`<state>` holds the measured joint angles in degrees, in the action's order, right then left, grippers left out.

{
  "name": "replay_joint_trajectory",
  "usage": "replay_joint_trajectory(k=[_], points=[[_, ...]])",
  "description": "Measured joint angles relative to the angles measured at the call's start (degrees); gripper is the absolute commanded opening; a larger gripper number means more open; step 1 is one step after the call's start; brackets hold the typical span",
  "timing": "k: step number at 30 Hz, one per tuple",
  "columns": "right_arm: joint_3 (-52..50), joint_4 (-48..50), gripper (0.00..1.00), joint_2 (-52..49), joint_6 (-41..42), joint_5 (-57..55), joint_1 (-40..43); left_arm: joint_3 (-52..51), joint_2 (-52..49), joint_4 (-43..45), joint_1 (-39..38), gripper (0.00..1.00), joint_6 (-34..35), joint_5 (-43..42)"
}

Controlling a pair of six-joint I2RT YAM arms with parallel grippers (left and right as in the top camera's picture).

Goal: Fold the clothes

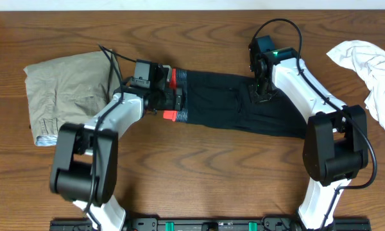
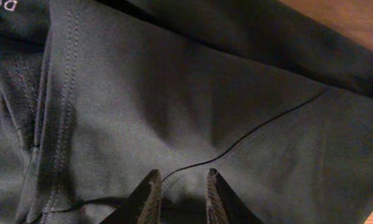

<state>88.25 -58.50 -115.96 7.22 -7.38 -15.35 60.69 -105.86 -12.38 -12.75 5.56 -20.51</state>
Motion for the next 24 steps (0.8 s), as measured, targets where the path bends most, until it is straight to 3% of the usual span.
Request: replay_joint_trajectory(k=[6, 12, 16, 17, 24], points=[[0.00, -0.02, 0.23, 0.00, 0.02, 0.35, 0.00, 1.09, -3.45, 1.86, 0.07, 0.87, -0.26, -5.25], [0.00, 0.15, 0.22, 0.00, 0.00, 1.03, 0.00, 2.40, -6.47, 2.62, 0.20, 0.54, -0.70, -14.43], [0.00, 0.20, 0.23, 0.00, 0.02, 1.40, 0.00, 2.27, -7.76, 2.27, -0.11, 0.11, -0.79, -17.90], [0.00, 0.20, 0.23, 0.00, 0.02, 1.42, 0.00, 2.16, -8.20, 2.19, -0.13, 0.06, -0.68, -18.49], [0.00, -0.07, 0.22, 0.00, 0.02, 1.46, 0.00, 1.86, -8.66, 1.18, 1.20, 0.06, -0.07, -20.92]])
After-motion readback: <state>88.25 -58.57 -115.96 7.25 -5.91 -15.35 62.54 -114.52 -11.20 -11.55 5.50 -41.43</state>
